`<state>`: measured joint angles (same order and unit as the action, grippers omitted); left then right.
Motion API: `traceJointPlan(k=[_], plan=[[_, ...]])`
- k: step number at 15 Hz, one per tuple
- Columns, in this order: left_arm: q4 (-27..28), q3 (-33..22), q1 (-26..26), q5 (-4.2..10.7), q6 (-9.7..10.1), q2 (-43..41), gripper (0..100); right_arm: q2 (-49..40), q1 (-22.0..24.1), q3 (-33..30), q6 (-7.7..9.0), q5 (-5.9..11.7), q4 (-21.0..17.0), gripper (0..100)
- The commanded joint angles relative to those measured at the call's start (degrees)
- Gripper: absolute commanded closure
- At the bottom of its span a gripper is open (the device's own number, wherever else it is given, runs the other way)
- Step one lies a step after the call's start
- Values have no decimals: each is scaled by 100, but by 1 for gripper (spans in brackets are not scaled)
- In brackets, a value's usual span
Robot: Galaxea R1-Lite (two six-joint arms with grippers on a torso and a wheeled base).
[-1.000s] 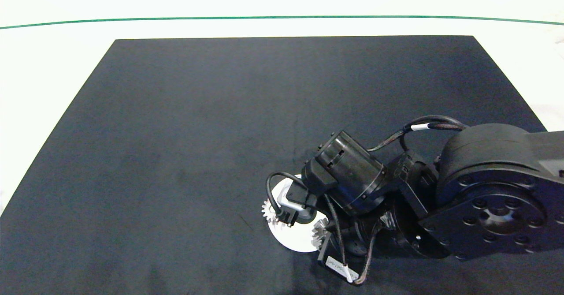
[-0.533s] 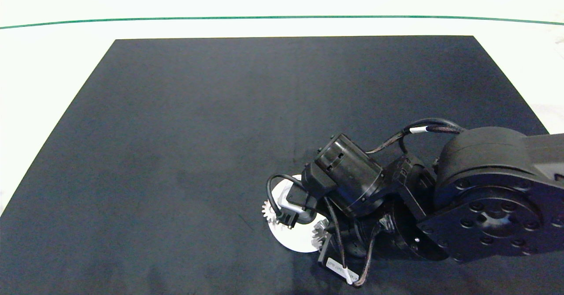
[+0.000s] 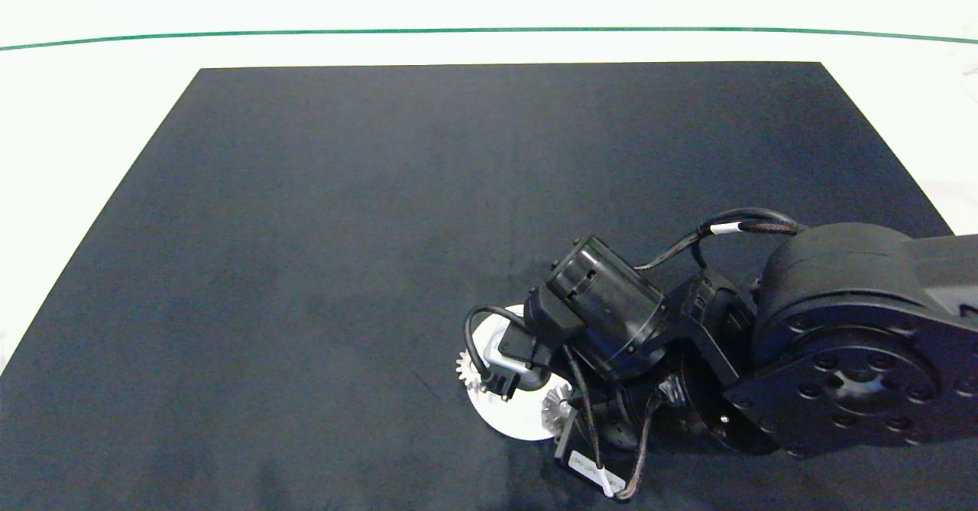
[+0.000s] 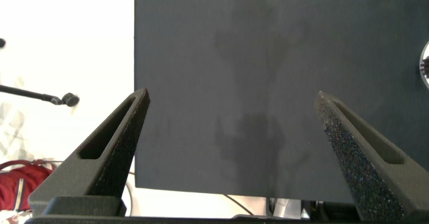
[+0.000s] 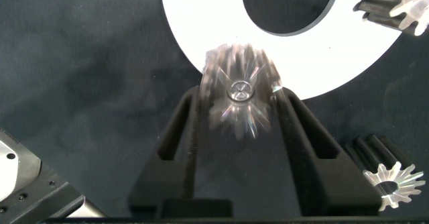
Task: Remove an incorrectly installed larger gear and replace it with the correct smaller gear
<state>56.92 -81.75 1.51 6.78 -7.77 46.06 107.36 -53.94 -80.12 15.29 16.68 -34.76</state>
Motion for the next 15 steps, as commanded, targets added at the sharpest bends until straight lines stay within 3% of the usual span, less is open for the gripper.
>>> traceJointPlan(k=[1, 3, 4, 7, 8, 9, 10, 11, 13, 15], plan=[[30, 1, 7, 8, -6, 9, 0, -14, -2, -4, 1, 11, -5, 0], [21, -8, 7, 8, -6, 9, 0, -93, 7, -13, -35, 2, 30, 0], [12, -16, 7, 8, 12, 9, 0, -444, 15, 31, -272, 11, 65, 0], [-5, -25, 7, -19, 82, 61, 0, -1481, 174, 638, -544, 99, 206, 0], [-5, -16, 7, -19, 82, 61, 0, -1903, 279, 954, -536, 310, 338, 0], [-23, -25, 25, -36, 100, 61, 0, -2325, 341, 1183, -746, 635, 584, 0], [-128, -8, 7, -63, 240, 35, 0, -2703, 349, 1429, -1300, 1022, 935, 0], [-163, 124, -63, -142, 363, -106, 0, -3169, 358, 1719, -1678, 1646, 1111, 0], [-216, 458, -213, -300, 346, -782, 0, -4206, 596, 2281, -1520, 2164, 1217, 0], [-322, 458, -125, -247, 355, -1239, 0, -5322, 692, 2932, -1414, 2569, 1507, 0]])
